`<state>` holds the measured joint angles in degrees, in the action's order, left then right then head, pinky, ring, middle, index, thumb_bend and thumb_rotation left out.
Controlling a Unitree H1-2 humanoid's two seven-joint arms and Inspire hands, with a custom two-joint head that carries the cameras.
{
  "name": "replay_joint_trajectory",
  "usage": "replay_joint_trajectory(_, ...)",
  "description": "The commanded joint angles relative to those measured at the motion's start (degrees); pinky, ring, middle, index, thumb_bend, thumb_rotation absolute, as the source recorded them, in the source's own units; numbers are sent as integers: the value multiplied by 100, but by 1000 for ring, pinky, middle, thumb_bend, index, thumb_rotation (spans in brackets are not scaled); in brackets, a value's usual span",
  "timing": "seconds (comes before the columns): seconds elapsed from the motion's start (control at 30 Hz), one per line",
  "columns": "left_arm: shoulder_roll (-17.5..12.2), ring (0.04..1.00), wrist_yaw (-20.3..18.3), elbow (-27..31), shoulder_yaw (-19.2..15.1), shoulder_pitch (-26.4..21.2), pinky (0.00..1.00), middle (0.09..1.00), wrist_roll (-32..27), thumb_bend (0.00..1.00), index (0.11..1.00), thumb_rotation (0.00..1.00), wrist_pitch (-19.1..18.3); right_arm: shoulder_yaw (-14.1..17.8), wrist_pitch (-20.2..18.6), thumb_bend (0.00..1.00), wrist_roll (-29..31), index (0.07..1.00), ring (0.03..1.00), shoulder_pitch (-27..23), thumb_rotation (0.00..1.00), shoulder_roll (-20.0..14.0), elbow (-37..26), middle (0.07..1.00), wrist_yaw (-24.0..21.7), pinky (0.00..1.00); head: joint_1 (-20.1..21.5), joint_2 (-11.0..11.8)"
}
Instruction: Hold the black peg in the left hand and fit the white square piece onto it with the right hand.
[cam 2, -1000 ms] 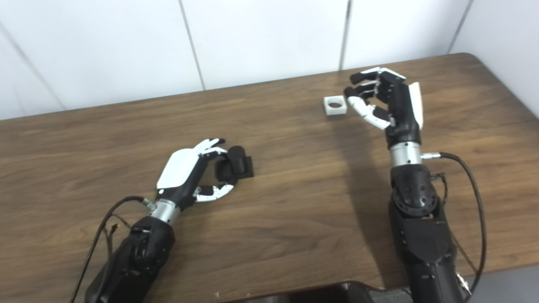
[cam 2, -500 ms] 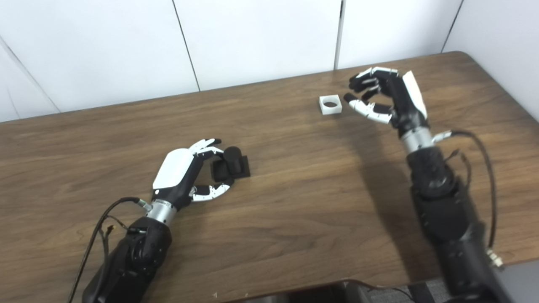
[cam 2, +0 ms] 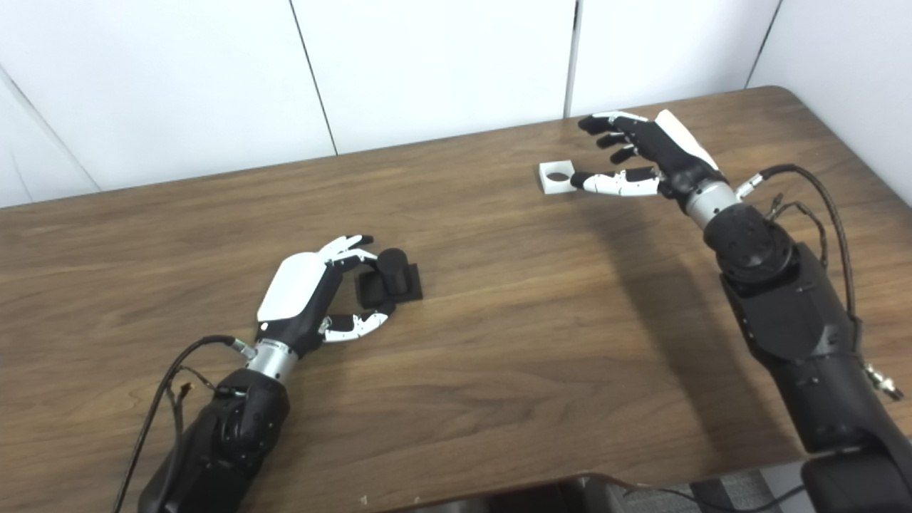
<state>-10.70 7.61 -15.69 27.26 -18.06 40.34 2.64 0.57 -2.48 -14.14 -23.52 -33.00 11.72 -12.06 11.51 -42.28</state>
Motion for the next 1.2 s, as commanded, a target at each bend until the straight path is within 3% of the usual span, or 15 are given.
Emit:
replay_joint_trajectory(0.0, -136, 914, -402, -445, 103, 282, 831, 887, 62, 725, 618, 230, -205, -4, 98, 722, -12, 828, 872, -384, 354, -187, -11, 875, -40, 797, -2, 6)
replay_joint_trajectory(0.17, -141, 920, -445, -432, 114, 285, 840, 891, 79, 721, 621, 228, -235, -96, 274, 718, -90, 837, 848, -454, 347, -184, 188, 866, -17, 774, -7, 30)
replay_joint_trajectory(0.33, -130, 921, -402, -470, 136, 281, 831, 892, 105, 724, 621, 229, -207, -228, 197, 709, -177, 842, 843, -501, 364, -213, 243, 849, -98, 778, -47, 41)
replay_joint_trajectory(0.7, -137, 917, -400, -495, 156, 254, 822, 892, 131, 725, 623, 242, -197, -635, 191, 771, -401, 911, 954, -821, 399, -343, 644, 938, -596, 885, -105, 57)
replay_joint_trajectory(1.0, -140, 917, -422, -486, 169, 248, 823, 893, 131, 722, 623, 235, -228, -917, 108, 875, -668, 908, 967, -1141, 384, -249, 1139, 962, -564, 866, -119, 85)
replay_joint_trajectory(1.17, -150, 917, -429, -477, 170, 256, 823, 894, 128, 724, 625, 236, -228, -1006, 368, 885, -802, 909, 985, -1305, 370, -217, 1554, 959, -398, 886, -116, 110)
